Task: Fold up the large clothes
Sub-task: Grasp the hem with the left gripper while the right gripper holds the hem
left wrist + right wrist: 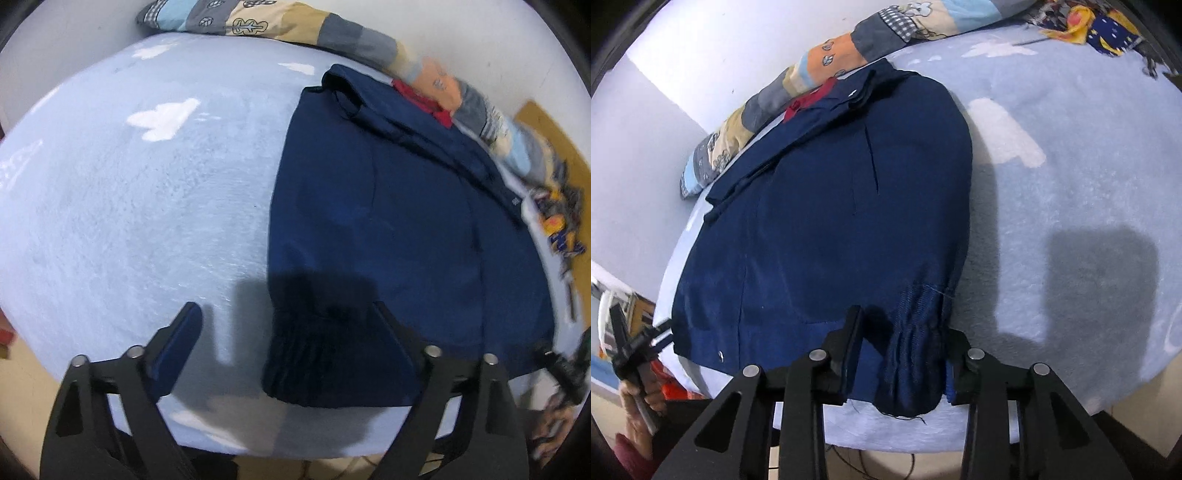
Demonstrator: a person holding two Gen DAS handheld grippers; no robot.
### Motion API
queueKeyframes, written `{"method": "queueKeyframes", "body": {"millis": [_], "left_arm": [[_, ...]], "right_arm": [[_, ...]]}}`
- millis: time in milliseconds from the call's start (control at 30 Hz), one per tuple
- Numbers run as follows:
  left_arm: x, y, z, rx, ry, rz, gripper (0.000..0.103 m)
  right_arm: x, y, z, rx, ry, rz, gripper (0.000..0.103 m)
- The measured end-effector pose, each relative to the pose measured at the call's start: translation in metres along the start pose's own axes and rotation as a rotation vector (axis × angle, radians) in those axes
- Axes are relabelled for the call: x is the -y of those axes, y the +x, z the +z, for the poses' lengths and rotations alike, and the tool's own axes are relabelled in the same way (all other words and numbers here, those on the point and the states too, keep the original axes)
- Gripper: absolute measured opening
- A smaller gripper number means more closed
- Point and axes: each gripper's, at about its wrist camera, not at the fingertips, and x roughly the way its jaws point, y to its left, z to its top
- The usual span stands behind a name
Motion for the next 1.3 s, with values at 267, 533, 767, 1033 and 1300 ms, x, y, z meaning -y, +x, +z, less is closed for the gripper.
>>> {"method": "queueKeyframes", "body": {"millis": [267,533,767,1033,1300], "left_arm": [[0.029,0.018,-0.004,-0.027,0.138,-0.044,0.051],[0.037,0.016,-0.004,0.036,0.202,0.018,0.050],[0.034,0.022,0.002,0.090,0.122,0.004,0.035],[0.037,-0.004,-0.004,0.165,0.113,-0.070,0.012],[0.036,-0.031,-0.011,0.194,0.122,-0.123,0.012]], "right_arm": [[0.005,0.004,0.002,0.000,0.025,0.021,0.038],[0.001,0.003,0.002,0.010,0.020,0.015,0.038],[-0.005,0.010,0.006,0.022,-0.021,-0.011,0.036],[-0.015,-0.014,0.010,0.116,-0.068,0.056,0.012],[-0.020,-0.044,0.006,0.157,-0.057,0.157,0.011]]}}
